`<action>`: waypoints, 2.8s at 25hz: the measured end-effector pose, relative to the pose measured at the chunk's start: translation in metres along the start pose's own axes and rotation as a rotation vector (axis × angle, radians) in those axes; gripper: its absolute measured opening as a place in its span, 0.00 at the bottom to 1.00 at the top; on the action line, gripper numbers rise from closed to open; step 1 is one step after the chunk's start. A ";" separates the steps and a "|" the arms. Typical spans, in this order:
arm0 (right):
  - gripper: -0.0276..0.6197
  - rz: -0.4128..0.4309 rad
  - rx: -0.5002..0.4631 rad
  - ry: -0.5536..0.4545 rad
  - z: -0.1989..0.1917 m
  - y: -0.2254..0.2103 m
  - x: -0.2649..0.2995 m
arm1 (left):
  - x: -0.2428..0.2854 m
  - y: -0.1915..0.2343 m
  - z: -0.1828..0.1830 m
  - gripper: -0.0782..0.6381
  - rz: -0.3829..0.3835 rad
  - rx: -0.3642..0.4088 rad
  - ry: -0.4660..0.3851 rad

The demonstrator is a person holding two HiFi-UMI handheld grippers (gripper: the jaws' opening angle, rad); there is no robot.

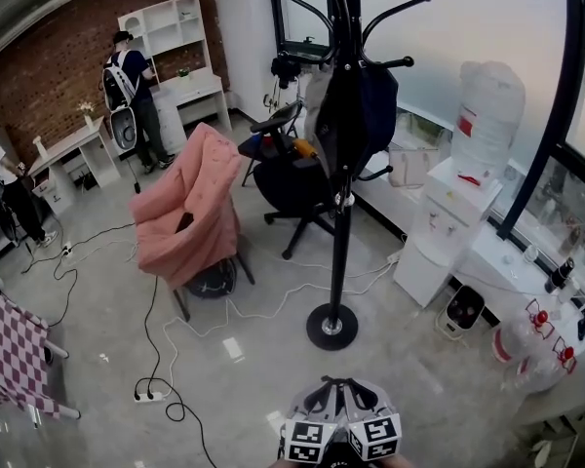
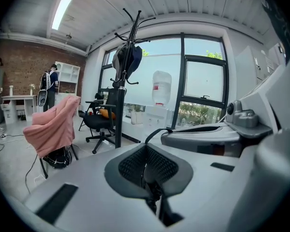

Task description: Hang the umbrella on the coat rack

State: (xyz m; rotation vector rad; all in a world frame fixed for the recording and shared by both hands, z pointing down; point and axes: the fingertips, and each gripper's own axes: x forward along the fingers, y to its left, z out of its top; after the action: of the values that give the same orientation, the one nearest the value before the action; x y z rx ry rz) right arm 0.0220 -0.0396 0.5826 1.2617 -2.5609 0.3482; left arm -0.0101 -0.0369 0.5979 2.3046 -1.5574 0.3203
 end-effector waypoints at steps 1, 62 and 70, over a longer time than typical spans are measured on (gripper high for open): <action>0.06 0.009 -0.003 0.005 0.001 -0.005 0.004 | 0.006 0.001 0.002 0.12 0.009 -0.008 0.002; 0.06 0.032 -0.059 -0.175 0.185 -0.115 0.144 | 0.144 0.093 0.202 0.12 0.030 0.017 -0.219; 0.06 -0.009 -0.026 -0.240 0.226 -0.121 0.159 | 0.149 0.105 0.246 0.12 -0.017 -0.004 -0.251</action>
State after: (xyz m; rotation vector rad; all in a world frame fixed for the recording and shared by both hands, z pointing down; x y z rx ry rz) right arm -0.0036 -0.3023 0.4367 1.3803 -2.7451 0.1692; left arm -0.0530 -0.2976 0.4434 2.4295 -1.6483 0.0239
